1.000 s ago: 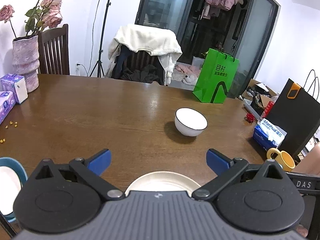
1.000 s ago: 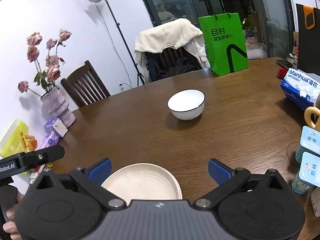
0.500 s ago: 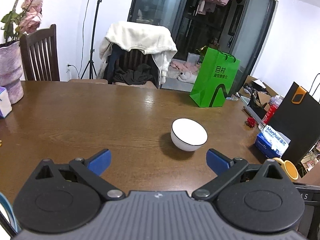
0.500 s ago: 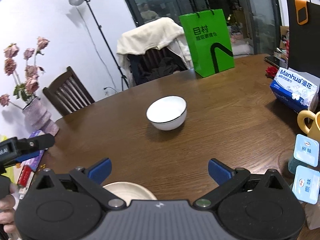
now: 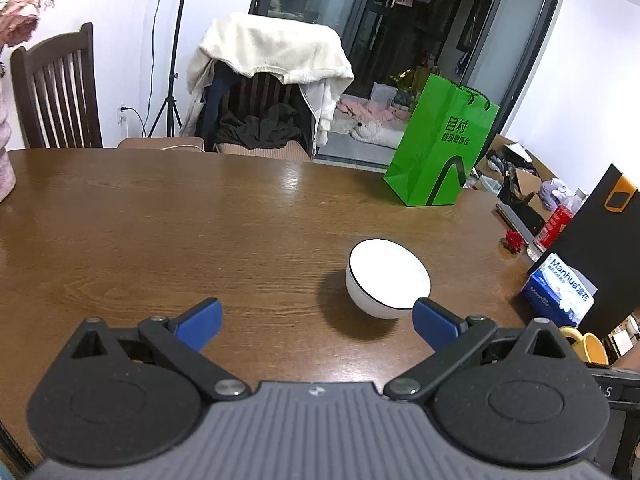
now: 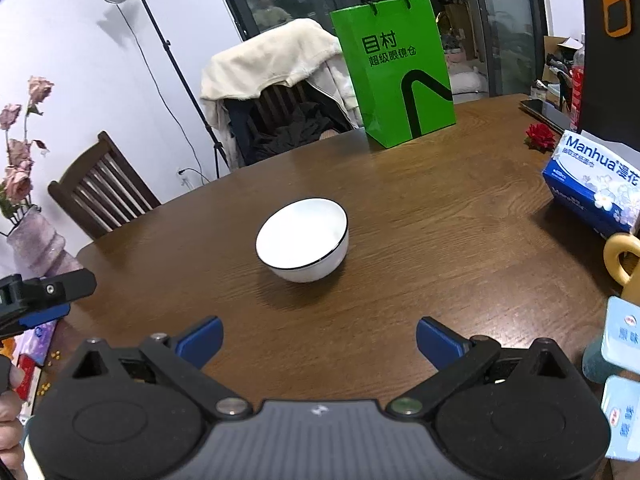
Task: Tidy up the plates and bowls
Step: 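Move both open grippers to the remaining white bowl, then close both grippers on the rim of the white bowl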
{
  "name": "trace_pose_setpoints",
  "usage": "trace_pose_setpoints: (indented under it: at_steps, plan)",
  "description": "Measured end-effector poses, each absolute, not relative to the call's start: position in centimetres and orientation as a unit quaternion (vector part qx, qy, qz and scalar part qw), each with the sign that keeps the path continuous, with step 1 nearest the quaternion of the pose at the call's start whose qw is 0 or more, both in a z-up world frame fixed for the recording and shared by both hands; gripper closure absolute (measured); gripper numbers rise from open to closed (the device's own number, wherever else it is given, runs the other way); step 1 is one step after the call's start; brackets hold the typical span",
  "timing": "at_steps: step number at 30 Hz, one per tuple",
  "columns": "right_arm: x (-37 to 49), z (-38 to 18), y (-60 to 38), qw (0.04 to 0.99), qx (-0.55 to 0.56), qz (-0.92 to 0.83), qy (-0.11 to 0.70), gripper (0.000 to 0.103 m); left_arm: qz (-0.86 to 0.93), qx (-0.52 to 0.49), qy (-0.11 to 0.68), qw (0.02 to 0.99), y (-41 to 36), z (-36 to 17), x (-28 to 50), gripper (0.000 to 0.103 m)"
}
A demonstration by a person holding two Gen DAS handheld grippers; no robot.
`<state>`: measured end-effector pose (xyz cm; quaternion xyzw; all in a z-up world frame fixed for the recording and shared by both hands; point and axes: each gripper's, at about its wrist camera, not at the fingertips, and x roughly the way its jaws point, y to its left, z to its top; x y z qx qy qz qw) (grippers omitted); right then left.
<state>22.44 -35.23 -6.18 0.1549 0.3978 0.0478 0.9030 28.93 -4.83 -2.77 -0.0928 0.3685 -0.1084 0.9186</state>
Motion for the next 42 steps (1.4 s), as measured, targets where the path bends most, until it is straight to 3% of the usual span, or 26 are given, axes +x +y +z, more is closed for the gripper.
trace_pose_setpoints:
  at_steps: [42]
  plan:
    - [39.3,-14.9,-34.2,0.864,0.169,0.0,0.474,0.001,-0.137,-0.072,0.477,0.865,-11.4,-12.3,46.8,0.0]
